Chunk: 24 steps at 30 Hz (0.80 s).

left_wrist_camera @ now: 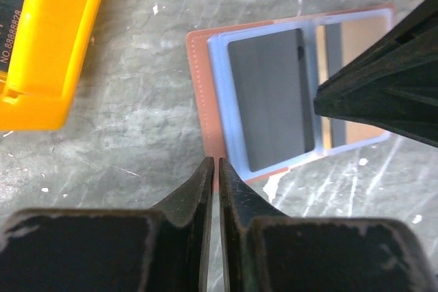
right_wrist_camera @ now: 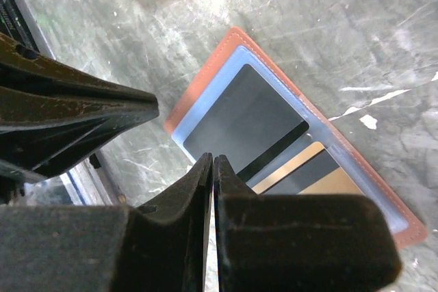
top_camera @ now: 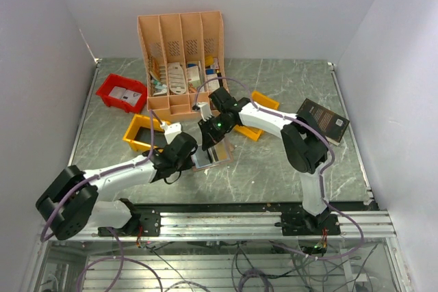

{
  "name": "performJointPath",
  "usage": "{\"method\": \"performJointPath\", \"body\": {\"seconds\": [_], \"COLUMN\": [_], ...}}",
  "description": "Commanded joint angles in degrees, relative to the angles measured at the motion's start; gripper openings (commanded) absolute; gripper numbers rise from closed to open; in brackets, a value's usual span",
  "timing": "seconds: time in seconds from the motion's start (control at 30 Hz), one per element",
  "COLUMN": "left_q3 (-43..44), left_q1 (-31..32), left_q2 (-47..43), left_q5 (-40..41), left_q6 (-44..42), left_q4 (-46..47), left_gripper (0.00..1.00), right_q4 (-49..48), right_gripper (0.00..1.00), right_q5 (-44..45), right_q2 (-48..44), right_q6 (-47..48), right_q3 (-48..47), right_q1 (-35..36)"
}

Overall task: Put the credit cards into the card holder
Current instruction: Insert the credit card into the card holder.

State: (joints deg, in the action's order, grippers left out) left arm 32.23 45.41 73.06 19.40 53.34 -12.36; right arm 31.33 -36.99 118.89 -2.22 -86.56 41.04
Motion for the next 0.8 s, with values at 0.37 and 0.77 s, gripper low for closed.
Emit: {"method": "performJointPath", "body": {"seconds": [0.37, 0.77], "left_q3": [-5.21, -9.54], "left_q1": [-2.70, -6.51], "left_q2": [-5.05, -9.58], "left_q5": [-7.70, -11.76], "left_q6": [1.22, 3.26], "left_q4": [10.01, 15.96], "left_gripper": [0.30, 0.10], "right_q4": [3.65, 5.04], "right_gripper": [0.00, 0.00], "right_q5": [11.59, 13.00], "right_q2": [4.20, 6.96], "right_q6": [3.08, 2.92], "right_q3": [-1.15, -1.90], "right_q1": [0.01, 0.15]}}
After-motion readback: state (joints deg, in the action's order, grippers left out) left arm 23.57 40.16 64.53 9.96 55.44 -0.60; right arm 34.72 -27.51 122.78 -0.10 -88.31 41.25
